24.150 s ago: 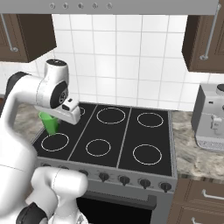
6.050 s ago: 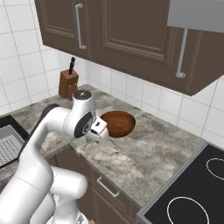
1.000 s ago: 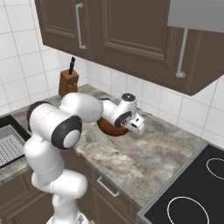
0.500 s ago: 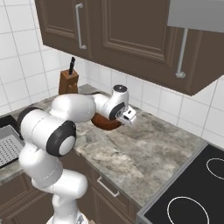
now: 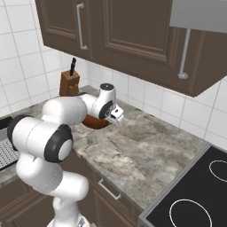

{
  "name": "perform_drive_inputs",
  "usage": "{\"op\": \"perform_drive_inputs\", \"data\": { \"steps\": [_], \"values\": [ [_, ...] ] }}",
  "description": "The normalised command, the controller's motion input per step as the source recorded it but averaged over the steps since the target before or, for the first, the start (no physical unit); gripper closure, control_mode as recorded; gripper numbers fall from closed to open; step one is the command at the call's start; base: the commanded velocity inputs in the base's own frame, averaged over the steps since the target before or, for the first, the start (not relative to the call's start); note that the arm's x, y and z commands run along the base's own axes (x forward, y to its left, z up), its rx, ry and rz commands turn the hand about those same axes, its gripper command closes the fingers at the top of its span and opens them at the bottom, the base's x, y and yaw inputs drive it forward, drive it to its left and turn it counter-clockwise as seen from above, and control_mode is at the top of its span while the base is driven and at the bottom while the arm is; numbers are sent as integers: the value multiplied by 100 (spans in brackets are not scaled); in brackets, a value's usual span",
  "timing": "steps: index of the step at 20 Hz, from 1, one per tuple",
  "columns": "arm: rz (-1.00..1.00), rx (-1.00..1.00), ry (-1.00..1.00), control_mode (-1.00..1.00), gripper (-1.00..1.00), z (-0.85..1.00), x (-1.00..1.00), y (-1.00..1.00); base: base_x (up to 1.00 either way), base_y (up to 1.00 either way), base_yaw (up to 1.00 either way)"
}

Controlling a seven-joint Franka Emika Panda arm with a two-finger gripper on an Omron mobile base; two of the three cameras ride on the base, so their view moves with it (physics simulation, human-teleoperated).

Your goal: Pick the cup and bowl from the counter and place them on the counter next to the sink.

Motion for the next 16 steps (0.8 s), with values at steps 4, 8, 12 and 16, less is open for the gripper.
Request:
{"op": "perform_drive_inputs", "data": {
  "steps": [4, 8, 12, 16],
  "values": [
    [8, 1, 0, -100, 100, 25, 0, 60, 0, 0, 0],
    [15, 4, 0, -100, 100, 18, -4, 52, 0, 0, 0],
    [19, 3, 0, -100, 100, 8, -11, 54, 0, 0, 0],
    [20, 6, 0, -100, 100, 0, -20, 56, 0, 0, 0]
  ]
}}
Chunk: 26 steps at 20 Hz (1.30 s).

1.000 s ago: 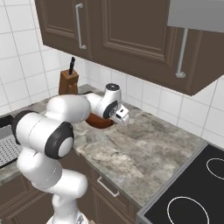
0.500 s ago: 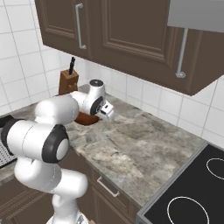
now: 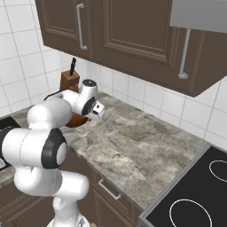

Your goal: Pick the cup and bowl from the counter and place them on the counter next to the sink.

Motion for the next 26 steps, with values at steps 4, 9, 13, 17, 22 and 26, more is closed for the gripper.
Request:
{"op": "perform_drive_inputs", "data": {
  "steps": [4, 9, 13, 17, 22, 26],
  "values": [
    [15, 6, 0, -100, 100, 0, -4, 64, 0, 0, 0],
    [9, 3, 0, -100, 100, 0, -10, 92, 0, 0, 0],
    [9, 0, 5, -100, 100, 0, -14, 86, 0, 0, 0],
    [8, 0, 5, -100, 100, 0, -20, 76, 0, 0, 0],
    [1, 0, 0, -100, 100, -2, -8, 29, 0, 0, 0],
    [-1, -2, 0, -100, 100, -20, 0, 0, 0, 0, 0]
  ]
}}
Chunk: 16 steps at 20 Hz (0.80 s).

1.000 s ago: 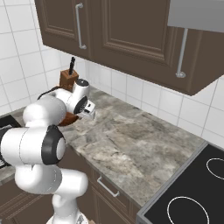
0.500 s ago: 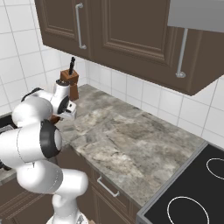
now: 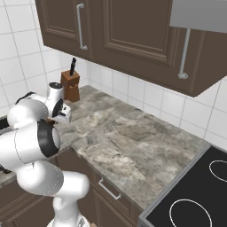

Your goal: Pick the cup and bowl from the counter and place them on the counter next to the sink.

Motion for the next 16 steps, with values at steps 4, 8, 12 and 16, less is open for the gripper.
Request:
{"op": "perform_drive_inputs", "data": {
  "steps": [4, 8, 12, 16],
  "values": [
    [-5, -1, 0, -100, 100, -26, 1, 0, 0, 0, 0],
    [-5, -1, 0, -100, 100, -16, 0, 0, 0, 0, 0],
    [-3, 0, 0, -100, 100, -10, 0, 4, 0, 0, 0],
    [-4, 0, 0, -100, 100, -23, 0, 1, 0, 0, 0]
  ]
}}
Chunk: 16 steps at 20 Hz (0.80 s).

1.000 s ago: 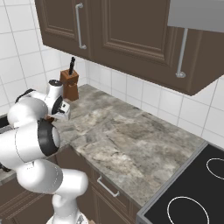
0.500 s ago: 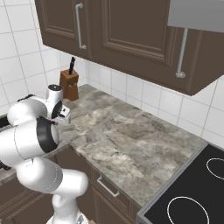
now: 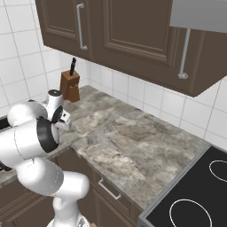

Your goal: Pick the cup and bowl from the counter and place them on the counter next to the sink.

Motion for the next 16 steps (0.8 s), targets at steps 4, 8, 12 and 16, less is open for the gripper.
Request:
{"op": "perform_drive_inputs", "data": {
  "steps": [4, 8, 12, 16],
  "values": [
    [-4, 0, -1, -100, 100, -30, 0, 1, 0, 0, 0],
    [-4, 0, -2, -100, 100, -32, 0, 3, 0, 0, 0],
    [-3, 0, -5, -100, 100, -26, 0, 0, 0, 0, 0],
    [-2, 0, -4, -100, 100, -21, 0, 0, 0, 0, 0]
  ]
}}
